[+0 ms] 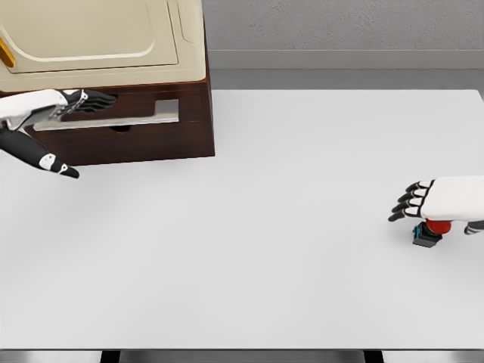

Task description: Open the cabinet drawer with left arm, and place a switch into the drawer with right arm

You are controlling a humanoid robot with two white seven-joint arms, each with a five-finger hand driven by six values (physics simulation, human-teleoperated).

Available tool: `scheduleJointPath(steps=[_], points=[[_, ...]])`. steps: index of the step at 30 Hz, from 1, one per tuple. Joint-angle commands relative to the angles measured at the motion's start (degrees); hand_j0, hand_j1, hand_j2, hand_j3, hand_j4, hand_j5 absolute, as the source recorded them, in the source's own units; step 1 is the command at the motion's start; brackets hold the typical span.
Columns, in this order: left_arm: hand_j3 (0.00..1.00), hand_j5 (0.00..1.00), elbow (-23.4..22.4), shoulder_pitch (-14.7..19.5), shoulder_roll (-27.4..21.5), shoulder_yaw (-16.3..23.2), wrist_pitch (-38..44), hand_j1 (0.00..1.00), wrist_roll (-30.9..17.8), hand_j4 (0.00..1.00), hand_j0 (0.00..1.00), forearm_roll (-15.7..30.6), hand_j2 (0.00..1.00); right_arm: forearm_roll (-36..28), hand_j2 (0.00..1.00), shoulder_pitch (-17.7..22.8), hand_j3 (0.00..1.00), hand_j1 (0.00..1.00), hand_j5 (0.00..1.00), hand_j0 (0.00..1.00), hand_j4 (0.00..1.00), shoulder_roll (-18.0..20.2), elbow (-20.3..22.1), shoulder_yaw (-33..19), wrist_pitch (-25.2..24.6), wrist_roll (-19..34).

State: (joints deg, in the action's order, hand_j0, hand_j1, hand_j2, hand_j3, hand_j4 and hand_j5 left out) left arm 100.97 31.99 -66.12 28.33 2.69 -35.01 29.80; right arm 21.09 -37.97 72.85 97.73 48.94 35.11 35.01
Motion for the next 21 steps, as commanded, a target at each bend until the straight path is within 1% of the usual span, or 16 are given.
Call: scheduleJointPath(steps=[1, 3, 4, 7, 12, 14, 21], points=[[1.00, 1.00, 0.0, 0.1, 0.4, 0.0, 0.7, 1.00, 0.0, 1.00, 1.00, -0.4, 1.00, 0.8, 1.00, 0.0, 1.00, 1.00, 1.00, 1.00, 1.00, -0.6, -0.6, 0.2, -0.1, 0.0], [1.00, 1.00, 0.0, 0.2, 0.8, 0.0, 1.0, 1.00, 0.0, 1.00, 1.00, -0.7, 1.00, 1.7, 1.00, 0.0, 1.00, 1.00, 1.00, 1.00, 1.00, -0.6, -1.1, 0.7, -0.1, 0.0], [1.00, 1.00, 0.0, 0.2, 1.2, 0.0, 1.1, 1.00, 0.0, 1.00, 1.00, -2.5, 1.00, 1.9, 1.00, 0.1, 1.00, 1.00, 1.00, 1.00, 1.00, -0.6, -1.6, 0.8, -0.1, 0.0], [1.00, 1.00, 0.0, 0.3, 2.4, 0.6, 2.8, 1.00, 0.0, 1.00, 1.00, -5.3, 1.00, 2.6, 1.00, 0.6, 1.00, 1.00, 1.00, 1.00, 1.00, -0.6, -1.7, 0.8, -0.1, 0.0], [1.00, 1.00, 0.0, 0.3, 2.5, 0.8, 2.8, 1.00, 0.0, 1.00, 1.00, -5.5, 1.00, 2.7, 1.00, 0.6, 1.00, 1.00, 1.00, 1.00, 1.00, -0.6, -1.7, 0.7, -0.1, 0.0], [1.00, 1.00, 0.0, 0.4, 2.5, 0.8, 3.2, 1.00, 0.0, 1.00, 1.00, -6.7, 1.00, 2.7, 1.00, 0.6, 1.00, 1.00, 1.00, 1.00, 1.00, -0.6, -1.8, 0.7, -0.1, 0.0], [1.00, 1.00, -0.5, 0.5, 2.8, 0.8, 3.6, 1.00, 0.0, 1.00, 1.00, -7.7, 1.00, 2.7, 1.00, 1.1, 1.00, 1.00, 1.00, 1.00, 1.00, -0.6, -1.8, 0.7, -0.1, 0.0]])
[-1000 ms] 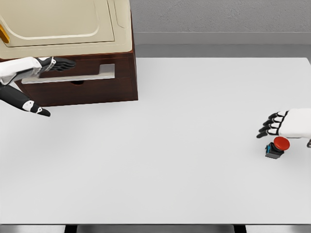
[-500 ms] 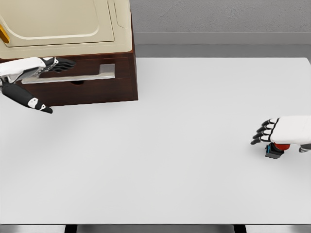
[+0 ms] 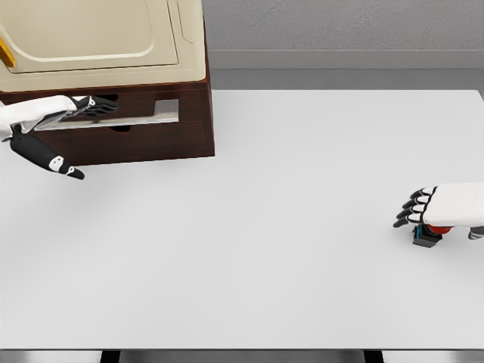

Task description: Open the cabinet drawer with left arm, and place a switch into the drawer with right arm

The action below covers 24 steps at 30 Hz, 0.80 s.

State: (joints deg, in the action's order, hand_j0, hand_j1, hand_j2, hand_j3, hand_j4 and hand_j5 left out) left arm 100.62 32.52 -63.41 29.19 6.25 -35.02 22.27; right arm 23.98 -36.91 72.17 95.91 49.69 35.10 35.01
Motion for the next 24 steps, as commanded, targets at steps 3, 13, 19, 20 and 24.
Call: scheduleJointPath(steps=[3, 13, 19, 20, 24], points=[[1.00, 1.00, -0.3, -0.1, 0.1, 0.1, 0.1, 1.00, 0.0, 1.00, 1.00, -0.3, 1.00, -0.2, 1.00, 0.1, 1.00, 1.00, 1.00, 1.00, 1.00, 0.1, 0.0, 0.1, -0.1, 0.0], [1.00, 1.00, -1.5, 0.0, 0.4, 2.0, 0.1, 1.00, 0.0, 1.00, 1.00, -2.6, 1.00, -0.2, 1.00, 0.1, 1.00, 1.00, 1.00, 1.00, 1.00, 0.1, 0.0, 0.0, -0.1, 0.0], [1.00, 1.00, -3.2, 0.8, 0.4, 1.9, 0.1, 1.00, 0.0, 1.00, 1.00, -2.7, 1.00, -0.2, 1.00, 0.1, 1.00, 1.00, 1.00, 1.00, 1.00, 0.1, 0.0, 0.0, -0.1, 0.0], [1.00, 1.00, -3.3, 0.9, 0.4, 1.9, 0.1, 1.00, 0.0, 1.00, 1.00, -2.7, 1.00, -0.2, 1.00, 0.2, 1.00, 1.00, 1.00, 1.00, 1.00, 0.1, 0.0, 0.0, -0.1, 0.0], [1.00, 1.00, -3.4, 1.8, 0.3, 1.9, 0.1, 1.00, 0.0, 1.00, 1.00, -2.7, 1.00, 0.0, 1.00, 0.4, 1.00, 1.00, 1.00, 1.00, 1.00, 0.0, 0.0, 0.0, -0.1, 0.0]])
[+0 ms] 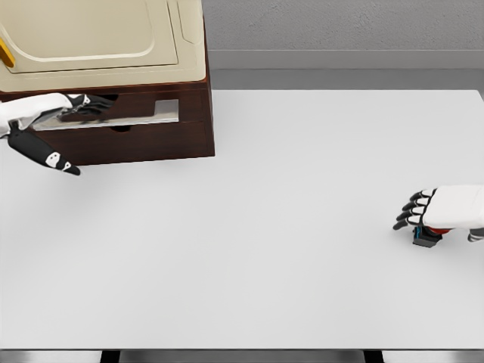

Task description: Open the cabinet drawer with left arm, and place a switch into the drawer with right arm

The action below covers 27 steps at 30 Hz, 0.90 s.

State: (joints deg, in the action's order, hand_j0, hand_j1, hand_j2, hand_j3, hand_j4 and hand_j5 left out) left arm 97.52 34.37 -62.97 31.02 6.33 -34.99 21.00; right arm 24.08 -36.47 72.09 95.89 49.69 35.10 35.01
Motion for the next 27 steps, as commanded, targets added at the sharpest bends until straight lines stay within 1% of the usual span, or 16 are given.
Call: scheduleJointPath(steps=[1, 5, 9, 12, 13, 15, 20, 21, 27], points=[[1.00, 1.00, -0.8, 0.0, -0.1, 0.1, 0.0, 1.00, 0.0, 1.00, 1.00, -1.4, 1.00, -0.2, 1.00, 0.0, 1.00, 1.00, 1.00, 1.00, 1.00, 0.1, -0.1, 0.0, -0.1, 0.0], [1.00, 1.00, -1.9, 0.4, -0.1, 0.1, 0.0, 1.00, 0.0, 1.00, 1.00, -1.6, 1.00, -0.1, 1.00, 0.0, 1.00, 1.00, 1.00, 1.00, 1.00, 0.1, -0.3, 0.0, -0.1, 0.0], [1.00, 1.00, -1.9, 0.3, 0.3, 0.2, -0.1, 1.00, 0.0, 1.00, 1.00, -2.5, 1.00, -0.2, 1.00, 0.0, 1.00, 1.00, 1.00, 1.00, 1.00, -0.2, -0.6, -0.1, -0.1, 0.0], [1.00, 1.00, -1.7, 0.1, 0.3, 0.3, -0.1, 1.00, 0.0, 1.00, 1.00, -2.4, 1.00, -0.2, 0.99, 0.0, 0.99, 0.99, 0.99, 0.99, 0.99, -0.3, -0.6, -0.1, -0.1, 0.0], [1.00, 1.00, -1.6, 0.1, 0.4, 0.3, -0.2, 1.00, 0.0, 1.00, 1.00, -2.4, 1.00, -0.2, 0.99, -0.1, 0.99, 0.99, 0.99, 0.99, 0.99, -0.3, -0.6, -0.1, -0.1, 0.0], [0.93, 0.93, -1.3, 0.0, 0.3, 0.3, -0.3, 0.93, 0.0, 0.93, 0.93, -2.3, 0.93, -0.2, 0.99, -0.1, 0.99, 0.99, 0.99, 0.99, 0.99, -0.3, -0.6, -0.1, -0.1, 0.0], [0.93, 0.93, -0.2, -0.2, 0.1, 0.4, -0.5, 0.93, 0.0, 0.93, 0.93, -2.0, 0.93, -0.2, 0.99, -0.1, 0.99, 0.99, 0.99, 0.99, 0.99, -0.3, -0.6, -0.1, -0.1, 0.0], [0.93, 0.93, -0.2, -0.1, 0.1, 1.3, -0.5, 0.93, 0.0, 0.93, 0.93, -2.0, 0.93, -0.2, 0.99, 0.0, 0.99, 0.99, 0.99, 0.99, 0.99, -0.3, -0.6, -0.1, -0.1, 0.0], [0.93, 0.93, 0.3, -0.2, 0.1, 2.7, -0.9, 0.93, 0.0, 0.93, 0.93, -2.0, 0.93, -0.2, 0.99, 0.0, 0.99, 0.99, 0.99, 0.99, 0.99, -0.3, -0.7, -0.1, -0.1, 0.0]])
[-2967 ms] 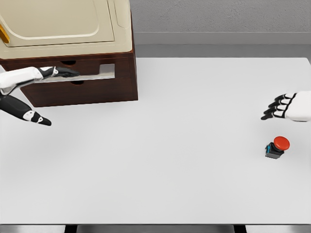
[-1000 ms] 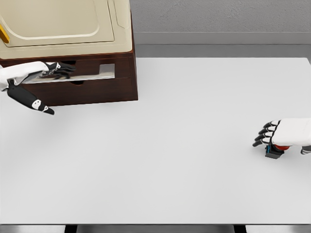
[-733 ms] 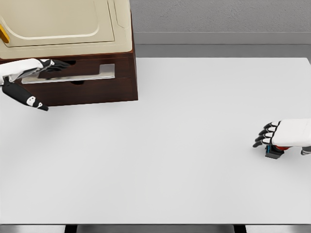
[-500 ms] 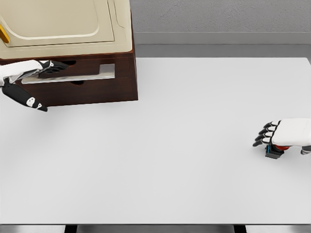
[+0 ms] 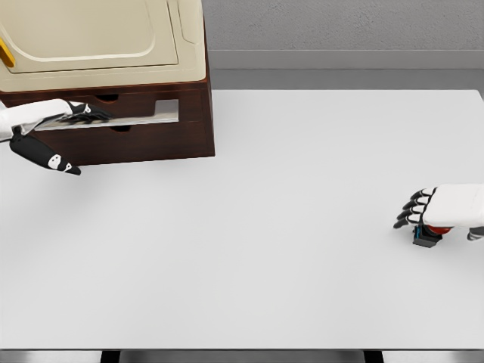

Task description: Open the cabinet drawer with left arm, and place a switch into the drawer with right arm

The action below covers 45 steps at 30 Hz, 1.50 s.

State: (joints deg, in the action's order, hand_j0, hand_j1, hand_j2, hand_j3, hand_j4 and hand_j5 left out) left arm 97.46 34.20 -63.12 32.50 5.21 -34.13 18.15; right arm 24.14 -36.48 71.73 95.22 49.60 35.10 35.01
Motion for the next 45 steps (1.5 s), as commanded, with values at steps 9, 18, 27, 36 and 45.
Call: scheduleJointPath(steps=[9, 18, 27, 36, 45], points=[[0.94, 0.94, 3.5, -0.4, -1.9, 2.7, -3.1, 0.94, -0.9, 0.94, 0.94, 2.5, 0.94, -0.2, 0.99, 0.0, 0.99, 0.99, 0.99, 0.99, 0.99, 0.1, 0.1, 0.0, -0.1, 0.0], [0.94, 0.94, 3.5, -0.4, -2.9, 2.7, -4.9, 0.94, -0.9, 0.94, 0.94, 3.3, 0.94, -0.2, 0.99, -0.1, 0.99, 0.99, 0.99, 0.99, 0.99, 0.0, 0.0, 0.0, -0.1, 0.0], [0.94, 0.94, 3.5, -1.2, -4.3, 3.6, -8.8, 0.94, -0.9, 0.94, 0.94, 4.3, 0.94, -0.2, 0.99, 0.0, 0.99, 0.99, 0.99, 0.99, 0.99, 0.0, 0.1, 0.0, -0.1, 0.0], [0.94, 0.94, 3.5, -2.6, -6.2, 3.6, -12.7, 0.94, -0.9, 0.94, 0.94, 5.9, 0.94, -0.2, 0.99, 0.0, 0.99, 0.99, 0.99, 0.99, 0.99, 0.0, 0.0, 0.0, -0.1, 0.0], [0.94, 0.94, 3.5, -4.6, -7.8, 3.6, -15.9, 0.94, -0.9, 0.94, 0.94, 6.0, 0.94, -0.2, 0.99, 0.0, 0.99, 0.99, 0.99, 0.99, 0.99, -0.4, 0.0, 0.0, -0.1, 0.0]])
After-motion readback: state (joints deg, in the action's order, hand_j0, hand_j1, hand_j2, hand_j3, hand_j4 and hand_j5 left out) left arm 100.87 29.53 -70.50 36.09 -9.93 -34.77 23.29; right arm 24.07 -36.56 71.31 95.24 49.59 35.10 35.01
